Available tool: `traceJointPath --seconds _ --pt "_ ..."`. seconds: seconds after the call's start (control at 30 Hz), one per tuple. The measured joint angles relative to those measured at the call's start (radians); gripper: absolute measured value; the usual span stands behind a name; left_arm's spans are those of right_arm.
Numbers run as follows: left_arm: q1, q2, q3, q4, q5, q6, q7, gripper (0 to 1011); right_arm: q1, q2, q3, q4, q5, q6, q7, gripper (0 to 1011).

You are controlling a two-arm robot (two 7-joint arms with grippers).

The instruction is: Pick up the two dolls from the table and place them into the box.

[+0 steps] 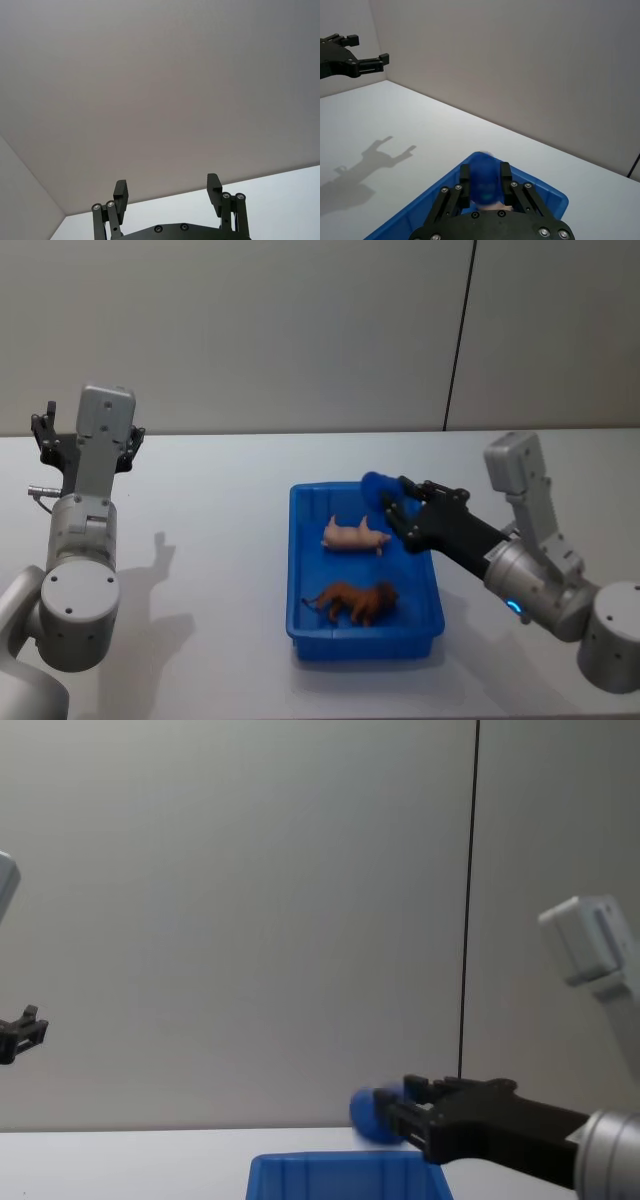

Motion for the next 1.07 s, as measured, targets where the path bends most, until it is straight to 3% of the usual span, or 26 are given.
traceJointPath --seconds 0.7,0.8,1.07 --pt "0.000 0.000 0.000 0.000 0.000 0.000 0.000 1001 0.038 -0.029 -0.021 0.037 -0.025 -0.004 0.003 957" --pt "0.000 0.000 0.000 0.000 0.000 0.000 0.000 1001 0.040 -0.031 -0.022 0.039 -0.026 -0.004 0.004 1001" --pt "0.000 0.000 0.000 0.000 0.000 0.000 0.000 1001 0.043 -0.033 -0.024 0.042 -0.028 -0.005 0.004 1001"
